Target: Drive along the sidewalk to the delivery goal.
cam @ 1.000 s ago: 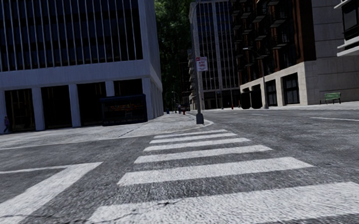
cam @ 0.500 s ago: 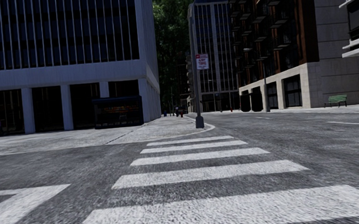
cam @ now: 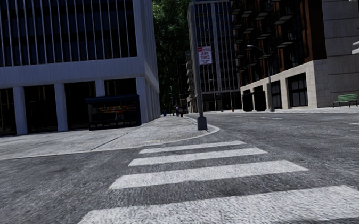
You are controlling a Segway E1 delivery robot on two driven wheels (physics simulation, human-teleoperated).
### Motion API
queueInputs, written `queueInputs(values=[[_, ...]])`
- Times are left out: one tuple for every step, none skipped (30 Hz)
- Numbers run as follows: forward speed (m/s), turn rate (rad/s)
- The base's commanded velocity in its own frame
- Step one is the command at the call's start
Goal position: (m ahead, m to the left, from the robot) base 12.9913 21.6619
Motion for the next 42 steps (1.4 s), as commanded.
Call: queueInputs(values=[[2.0,0.0],[2.0,0.0],[2.0,0.0],[2.0,0.0],[2.0,0.0],[2.0,0.0],[2.0,0.0],[2.0,0.0],[2.0,0.0],[2.0,0.0],[2.0,0.0],[2.0,0.0],[2.0,0.0],[2.0,0.0],[2.0,0.0],[2.0,0.0],[2.0,0.0],[2.0,0.0],[2.0,0.0],[2.0,0.0],[2.0,0.0],[2.0,0.0],[2.0,0.0],[2.0,0.0],[2.0,0.0],[2.0,0.0],[2.0,0.0],[2.0,0.0],[2.0,0.0],[2.0,0.0],[2.0,0.0],[2.0,0.0],[2.0,0.0],[2.0,0.0],[2.0,0.0],[2.0,0.0],[2.0,0.0],[2.0,0.0],[2.0,0.0],[2.0,0.0],[2.0,0.01],[2.0,0.06]])
